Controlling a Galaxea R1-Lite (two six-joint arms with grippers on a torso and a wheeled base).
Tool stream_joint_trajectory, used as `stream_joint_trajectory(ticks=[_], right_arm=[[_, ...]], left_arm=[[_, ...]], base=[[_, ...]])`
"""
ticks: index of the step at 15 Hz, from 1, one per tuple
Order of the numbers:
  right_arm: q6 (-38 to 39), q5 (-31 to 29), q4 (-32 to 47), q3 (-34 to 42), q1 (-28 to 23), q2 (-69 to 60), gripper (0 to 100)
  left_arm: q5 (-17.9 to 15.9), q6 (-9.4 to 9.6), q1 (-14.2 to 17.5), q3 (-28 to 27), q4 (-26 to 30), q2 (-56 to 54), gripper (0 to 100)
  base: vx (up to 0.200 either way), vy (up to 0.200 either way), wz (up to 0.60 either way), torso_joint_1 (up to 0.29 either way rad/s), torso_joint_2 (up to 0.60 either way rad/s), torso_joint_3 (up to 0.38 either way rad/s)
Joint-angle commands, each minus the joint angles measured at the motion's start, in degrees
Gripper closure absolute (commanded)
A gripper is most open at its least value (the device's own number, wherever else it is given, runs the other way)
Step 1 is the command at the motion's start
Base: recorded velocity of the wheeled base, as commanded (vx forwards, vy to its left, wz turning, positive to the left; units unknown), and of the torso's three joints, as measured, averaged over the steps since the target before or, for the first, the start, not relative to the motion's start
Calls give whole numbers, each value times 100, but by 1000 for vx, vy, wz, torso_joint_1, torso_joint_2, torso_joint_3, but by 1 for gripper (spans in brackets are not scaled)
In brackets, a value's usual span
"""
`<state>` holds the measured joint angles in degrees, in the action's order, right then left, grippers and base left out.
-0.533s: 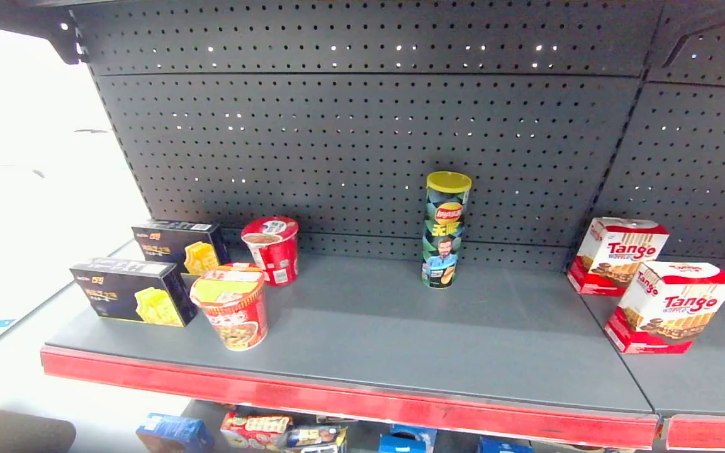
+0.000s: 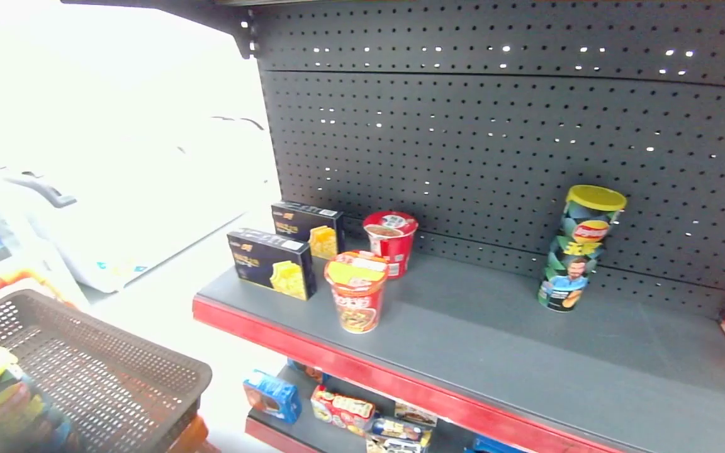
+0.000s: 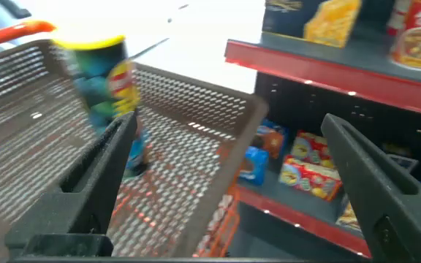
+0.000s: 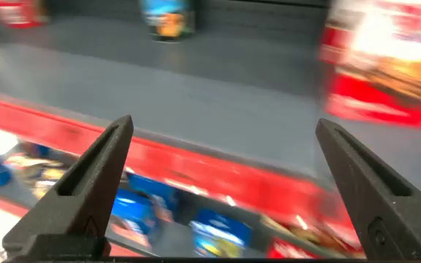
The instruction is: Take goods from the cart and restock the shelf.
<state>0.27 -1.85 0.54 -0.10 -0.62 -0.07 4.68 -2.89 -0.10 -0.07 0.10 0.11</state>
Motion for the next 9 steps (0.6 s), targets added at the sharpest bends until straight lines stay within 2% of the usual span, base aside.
stream_joint_trajectory(ticks=[1, 8, 9], right_arm=[[0, 1, -1, 1, 1, 7, 0], [8, 1, -10, 1, 1, 7, 0], [0, 1, -10, 1, 1, 7, 0]], left_arm=[[6, -10, 1, -1, -1, 7, 0], [6, -10, 1, -1, -1, 7, 0], [6, -1, 1, -1, -1, 7, 0]], base=[[0, 0, 600, -2, 7, 2], [0, 0, 600, 2, 2, 4], [0, 0, 0, 0, 0, 0]])
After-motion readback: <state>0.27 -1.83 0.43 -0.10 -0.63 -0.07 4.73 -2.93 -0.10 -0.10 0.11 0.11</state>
